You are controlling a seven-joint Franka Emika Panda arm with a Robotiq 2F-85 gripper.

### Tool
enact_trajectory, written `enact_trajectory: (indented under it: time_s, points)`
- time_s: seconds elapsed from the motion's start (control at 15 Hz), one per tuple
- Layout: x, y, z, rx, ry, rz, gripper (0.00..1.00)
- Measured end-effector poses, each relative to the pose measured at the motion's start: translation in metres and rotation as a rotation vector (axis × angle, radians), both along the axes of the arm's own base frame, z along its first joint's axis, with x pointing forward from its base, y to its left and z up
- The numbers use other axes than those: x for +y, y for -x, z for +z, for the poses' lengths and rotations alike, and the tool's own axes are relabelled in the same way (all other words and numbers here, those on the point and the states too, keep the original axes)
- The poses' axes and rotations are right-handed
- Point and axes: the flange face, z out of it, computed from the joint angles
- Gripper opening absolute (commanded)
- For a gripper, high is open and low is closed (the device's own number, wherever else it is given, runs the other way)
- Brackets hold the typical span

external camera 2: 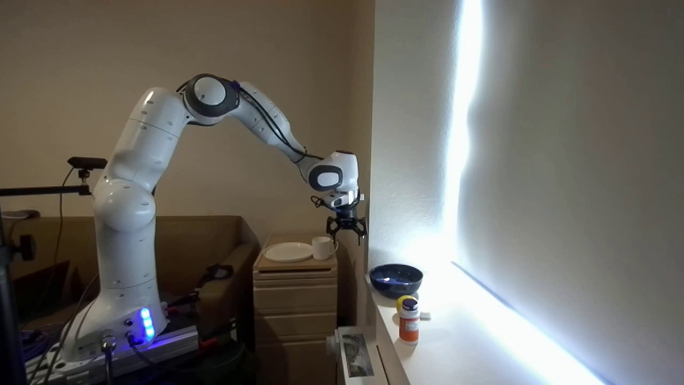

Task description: Put the mug on the nightstand and put the lemon in the bowl on the plate

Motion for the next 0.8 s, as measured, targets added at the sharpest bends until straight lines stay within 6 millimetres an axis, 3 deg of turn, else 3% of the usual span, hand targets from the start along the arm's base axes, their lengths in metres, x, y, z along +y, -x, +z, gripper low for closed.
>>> enact_trajectory:
  time_s: [0.33, 0.53, 0.8]
  points:
    - [-0.048, 0.016, -0.038, 0.048, 0.096, -0.260, 1.00]
    - [-0.074, 0.030, -0.041, 0.105, 0.107, -0.343, 1.00]
    - [-0.078, 0.030, -0.038, 0.111, 0.111, -0.345, 1.00]
